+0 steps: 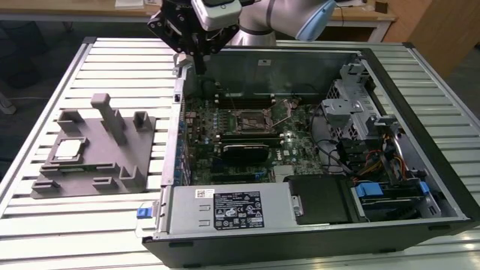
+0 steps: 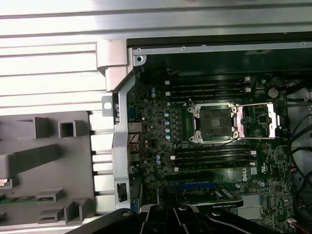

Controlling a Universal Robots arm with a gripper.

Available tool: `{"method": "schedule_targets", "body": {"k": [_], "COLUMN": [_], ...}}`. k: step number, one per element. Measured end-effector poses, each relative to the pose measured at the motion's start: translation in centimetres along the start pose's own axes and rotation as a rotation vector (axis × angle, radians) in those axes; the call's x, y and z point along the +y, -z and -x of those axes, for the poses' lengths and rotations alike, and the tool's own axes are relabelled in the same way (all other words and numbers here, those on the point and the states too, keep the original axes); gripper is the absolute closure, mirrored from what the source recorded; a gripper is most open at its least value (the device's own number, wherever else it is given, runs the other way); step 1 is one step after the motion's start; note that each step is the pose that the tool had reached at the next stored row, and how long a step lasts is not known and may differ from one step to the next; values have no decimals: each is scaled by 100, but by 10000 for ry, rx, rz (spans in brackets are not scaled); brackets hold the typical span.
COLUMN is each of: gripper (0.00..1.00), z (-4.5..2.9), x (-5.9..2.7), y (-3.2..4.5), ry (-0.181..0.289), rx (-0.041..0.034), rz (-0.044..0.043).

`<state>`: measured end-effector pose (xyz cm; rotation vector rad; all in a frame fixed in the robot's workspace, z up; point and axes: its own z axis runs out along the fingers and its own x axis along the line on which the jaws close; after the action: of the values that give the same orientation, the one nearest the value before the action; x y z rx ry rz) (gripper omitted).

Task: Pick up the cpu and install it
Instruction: 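Reach for the cpu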

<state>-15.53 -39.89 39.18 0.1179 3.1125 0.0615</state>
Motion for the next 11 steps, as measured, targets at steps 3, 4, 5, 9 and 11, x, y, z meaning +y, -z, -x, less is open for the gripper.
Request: {"method": "schedule_targets", "body": {"k": [3, 4, 5, 9, 11], "gripper": [89, 89, 89, 89, 89], "z": [-18, -25, -31, -57, -70], "x": [-2, -2, -2, -4, -5], "y": [0, 0, 0, 0, 0], "ry": [0, 0, 0, 0, 0], "rx": [0, 0, 0, 0, 0], "rz": [0, 0, 0, 0, 0]}}
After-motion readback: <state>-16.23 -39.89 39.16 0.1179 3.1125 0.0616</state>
